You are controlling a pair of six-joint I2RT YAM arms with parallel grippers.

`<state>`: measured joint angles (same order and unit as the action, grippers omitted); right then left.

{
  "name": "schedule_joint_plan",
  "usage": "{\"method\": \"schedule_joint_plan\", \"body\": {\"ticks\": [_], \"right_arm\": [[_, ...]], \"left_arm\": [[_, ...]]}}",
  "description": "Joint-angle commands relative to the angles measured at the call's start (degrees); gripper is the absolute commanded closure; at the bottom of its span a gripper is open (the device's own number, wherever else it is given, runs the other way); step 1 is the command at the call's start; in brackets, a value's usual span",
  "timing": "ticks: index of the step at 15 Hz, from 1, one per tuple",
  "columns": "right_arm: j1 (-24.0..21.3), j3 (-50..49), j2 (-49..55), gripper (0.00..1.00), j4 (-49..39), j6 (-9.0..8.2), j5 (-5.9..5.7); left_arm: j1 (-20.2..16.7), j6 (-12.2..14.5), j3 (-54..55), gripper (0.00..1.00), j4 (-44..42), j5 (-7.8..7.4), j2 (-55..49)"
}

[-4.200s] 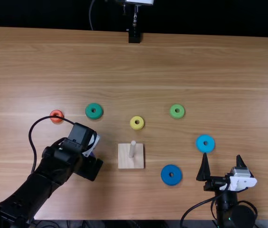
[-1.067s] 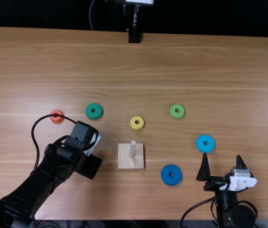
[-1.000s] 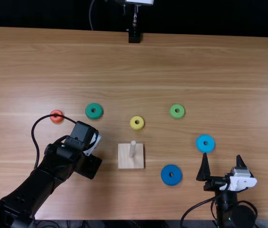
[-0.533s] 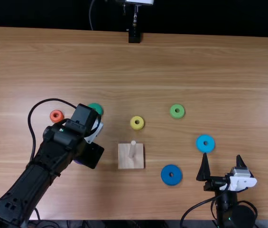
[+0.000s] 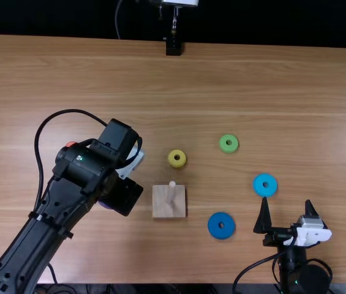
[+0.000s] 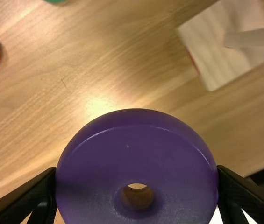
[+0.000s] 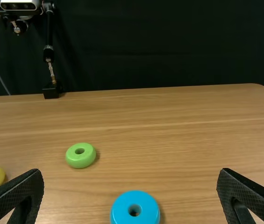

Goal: Build the Hanoi tower: stack the rings onto the peg from bottom to top in this color order: purple, dark blue, light blue, dark green, light green, yellow, orange.

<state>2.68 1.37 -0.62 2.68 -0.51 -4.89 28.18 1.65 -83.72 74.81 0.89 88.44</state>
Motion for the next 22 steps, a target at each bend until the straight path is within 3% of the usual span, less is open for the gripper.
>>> {"method": "schedule_joint_plan", "body": {"ticks": [1, 4, 7, 10, 22], "right_arm": [[-0.6, -0.5, 0.6, 0.00, -0.2, -0.12, 0.35], [-0.6, -0.5, 0.6, 0.00, -0.2, -0.12, 0.35], [-0.6, -0.5, 0.6, 0.00, -0.2, -0.12, 0.35], [-0.6, -0.5, 0.6, 0.00, -0.2, -0.01, 0.35], [-0.6, -0.5, 0.6, 0.00, -0.2, -0.12, 0.35]], "left_arm": [[1.6, -0.1, -3.9, 1.00, 1.4, -0.57, 0.1], [4.9, -0.3, -9.2, 1.00, 3.8, -0.67, 2.0], [8.5, -2.9, -13.0, 1.00, 3.8, -0.67, 3.8], [11.4, -3.8, -15.8, 1.00, 3.8, -0.67, 6.6], [14.6, -5.2, -25.3, 1.00, 3.2, -0.67, 15.7]]}}
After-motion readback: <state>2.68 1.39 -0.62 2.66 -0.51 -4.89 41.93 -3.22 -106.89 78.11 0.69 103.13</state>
